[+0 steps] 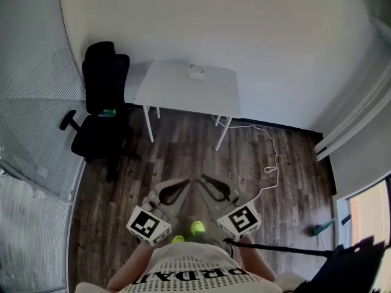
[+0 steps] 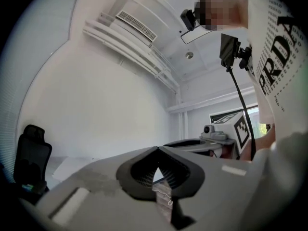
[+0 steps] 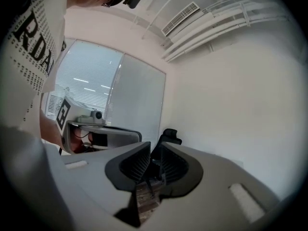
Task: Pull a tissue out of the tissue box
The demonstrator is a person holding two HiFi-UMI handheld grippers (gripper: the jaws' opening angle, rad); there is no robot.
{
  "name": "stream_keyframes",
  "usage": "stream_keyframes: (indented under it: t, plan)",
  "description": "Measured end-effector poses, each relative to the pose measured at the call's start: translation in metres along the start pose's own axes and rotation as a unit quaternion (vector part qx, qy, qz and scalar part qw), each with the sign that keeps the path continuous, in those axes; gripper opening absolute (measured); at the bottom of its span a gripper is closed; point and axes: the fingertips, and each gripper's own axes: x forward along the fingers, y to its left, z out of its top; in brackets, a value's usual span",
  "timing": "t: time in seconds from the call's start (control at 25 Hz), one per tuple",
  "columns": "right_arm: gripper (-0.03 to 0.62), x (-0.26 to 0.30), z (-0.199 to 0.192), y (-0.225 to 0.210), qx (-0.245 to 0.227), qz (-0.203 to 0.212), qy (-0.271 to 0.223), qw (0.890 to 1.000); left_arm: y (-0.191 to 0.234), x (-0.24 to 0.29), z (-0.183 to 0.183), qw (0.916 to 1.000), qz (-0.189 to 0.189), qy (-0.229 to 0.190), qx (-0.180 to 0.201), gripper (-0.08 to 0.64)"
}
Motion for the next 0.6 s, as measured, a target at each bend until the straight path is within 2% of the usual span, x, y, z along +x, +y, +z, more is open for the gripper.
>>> stream_keyframes:
  t: [0.2,0.6]
  plan:
    - [0.061,0.007,0.0,-0.03,-0.002,0.013,-0.008,1.0,0.01,0.029,0.003,0.9999,0.007,0.003,0.009,-0.003]
    - [0.061,0.015,-0.015,-0.085,0.012,0.039,-0.003,0.999,0.029,0.093,-0.009,0.9997,0.02,0.015,0.001,-0.003]
